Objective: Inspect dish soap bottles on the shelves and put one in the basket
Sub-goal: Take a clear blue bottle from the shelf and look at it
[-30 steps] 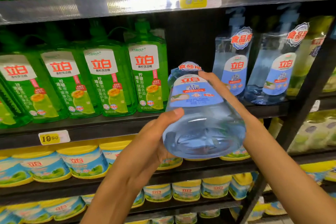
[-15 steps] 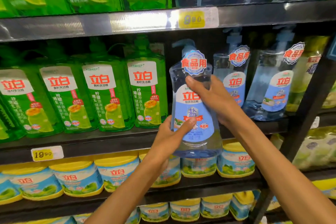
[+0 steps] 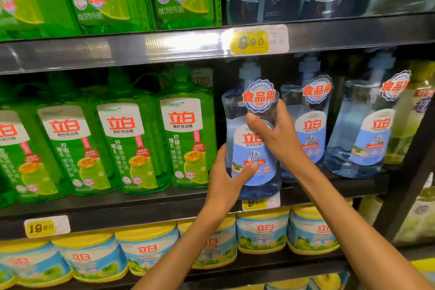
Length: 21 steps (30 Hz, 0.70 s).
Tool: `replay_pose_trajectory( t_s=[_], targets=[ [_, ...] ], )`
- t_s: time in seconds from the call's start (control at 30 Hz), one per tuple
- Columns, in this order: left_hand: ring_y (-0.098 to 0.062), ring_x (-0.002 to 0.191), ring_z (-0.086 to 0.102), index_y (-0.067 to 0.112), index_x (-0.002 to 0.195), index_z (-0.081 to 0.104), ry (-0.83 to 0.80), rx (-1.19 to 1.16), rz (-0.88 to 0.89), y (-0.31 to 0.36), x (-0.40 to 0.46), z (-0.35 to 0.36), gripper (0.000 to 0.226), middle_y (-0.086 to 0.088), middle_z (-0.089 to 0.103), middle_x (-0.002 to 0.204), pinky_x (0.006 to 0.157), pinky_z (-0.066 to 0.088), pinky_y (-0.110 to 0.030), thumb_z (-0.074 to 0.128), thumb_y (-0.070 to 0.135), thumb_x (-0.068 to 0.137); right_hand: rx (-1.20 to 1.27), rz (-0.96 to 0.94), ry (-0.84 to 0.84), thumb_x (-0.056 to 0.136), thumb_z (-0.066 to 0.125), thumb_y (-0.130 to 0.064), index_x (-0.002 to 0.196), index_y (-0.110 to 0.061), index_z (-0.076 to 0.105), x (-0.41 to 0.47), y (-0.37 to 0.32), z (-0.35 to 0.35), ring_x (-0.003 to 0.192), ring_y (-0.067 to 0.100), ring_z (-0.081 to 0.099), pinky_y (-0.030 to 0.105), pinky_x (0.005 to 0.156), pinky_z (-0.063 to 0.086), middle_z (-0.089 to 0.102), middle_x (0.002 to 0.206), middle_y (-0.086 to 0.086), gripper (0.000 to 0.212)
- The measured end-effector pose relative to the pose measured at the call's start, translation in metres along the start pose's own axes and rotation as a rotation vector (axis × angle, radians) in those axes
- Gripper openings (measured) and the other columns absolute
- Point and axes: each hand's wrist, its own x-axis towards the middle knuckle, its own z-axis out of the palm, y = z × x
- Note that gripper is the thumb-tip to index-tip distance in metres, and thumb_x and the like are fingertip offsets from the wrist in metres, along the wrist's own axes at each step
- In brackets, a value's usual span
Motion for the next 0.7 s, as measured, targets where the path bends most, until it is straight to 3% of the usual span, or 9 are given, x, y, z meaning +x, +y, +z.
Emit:
replay_pose_trajectory(
  t_s=[0.07, 0.17, 0.27, 0.33, 0.47, 0.57, 0.7],
  targets=[
    [-0.003, 0.099, 0.067, 0.031, 0.119, 0.052, 0.004, -0.022, 0.013, -0.004, 0.001, 0.002, 0.049, 0.011, 0.068, 0.110, 0.076, 0.053, -0.015, 0.074, 0.020, 0.077, 0.035, -0.004, 0.004, 0.080, 0.068, -0.030, 0.119, -0.021, 0.047, 0.000, 0.007, 0.000, 0.100, 0.001, 0.063, 0.015, 0.079, 0.052, 0.063, 0.121, 0.007, 0.045],
    [-0.002, 0.109, 0.062, 0.040, 0.126, 0.044, 0.039, -0.019, 0.042, -0.012, 0.000, 0.005, 0.061, 0.018, 0.062, 0.121, 0.081, 0.052, -0.014, 0.072, 0.030, 0.073, 0.033, -0.034, -0.001, 0.083, 0.071, -0.030, 0.135, -0.015, 0.037, 0.000, 0.017, -0.001, 0.115, 0.006, 0.059, 0.019, 0.089, 0.050, 0.057, 0.131, 0.004, 0.064],
    [0.000, 0.124, 0.050, 0.039, 0.141, 0.025, 0.069, 0.021, 0.086, -0.021, -0.002, 0.008, 0.079, 0.009, 0.042, 0.146, 0.089, 0.048, -0.013, 0.071, 0.028, 0.077, 0.025, -0.100, 0.033, 0.084, 0.067, -0.034, 0.147, -0.029, 0.016, -0.001, 0.023, 0.001, 0.140, 0.012, 0.037, 0.023, 0.108, 0.039, 0.029, 0.156, -0.001, 0.081],
    [-0.003, 0.130, 0.045, 0.040, 0.143, 0.020, 0.069, 0.023, 0.127, -0.026, -0.003, 0.010, 0.081, 0.008, 0.033, 0.152, 0.094, 0.048, -0.017, 0.071, 0.022, 0.083, 0.030, -0.145, 0.043, 0.082, 0.065, -0.040, 0.143, -0.040, 0.010, -0.002, 0.024, 0.002, 0.145, 0.013, 0.028, 0.029, 0.115, 0.033, 0.016, 0.159, -0.006, 0.082],
    [-0.011, 0.135, 0.040, 0.044, 0.140, 0.021, 0.126, 0.061, 0.139, -0.030, -0.004, 0.016, 0.076, 0.006, 0.031, 0.152, 0.102, 0.047, -0.034, 0.065, 0.025, 0.081, 0.016, -0.193, 0.060, 0.084, 0.063, -0.039, 0.142, -0.040, 0.013, 0.000, 0.028, 0.004, 0.145, 0.013, 0.029, 0.037, 0.116, 0.032, 0.018, 0.159, -0.003, 0.076],
    [-0.013, 0.140, 0.032, 0.047, 0.138, 0.017, 0.235, 0.137, 0.128, -0.028, -0.005, 0.025, 0.075, 0.010, 0.027, 0.154, 0.110, 0.037, -0.044, 0.062, 0.028, 0.081, -0.001, -0.204, 0.104, 0.083, 0.064, -0.039, 0.141, -0.039, 0.015, 0.002, 0.033, 0.007, 0.145, 0.011, 0.028, 0.030, 0.115, 0.033, 0.020, 0.159, -0.001, 0.077],
    [-0.017, 0.142, 0.027, 0.042, 0.137, 0.010, 0.284, 0.239, 0.147, -0.027, -0.008, 0.032, 0.077, 0.002, 0.021, 0.155, 0.111, 0.034, -0.046, 0.065, 0.018, 0.089, 0.004, -0.187, 0.109, 0.081, 0.065, -0.043, 0.137, -0.047, 0.017, 0.006, 0.038, 0.009, 0.143, 0.008, 0.029, 0.018, 0.110, 0.034, 0.023, 0.155, -0.007, 0.074]
  ],
)
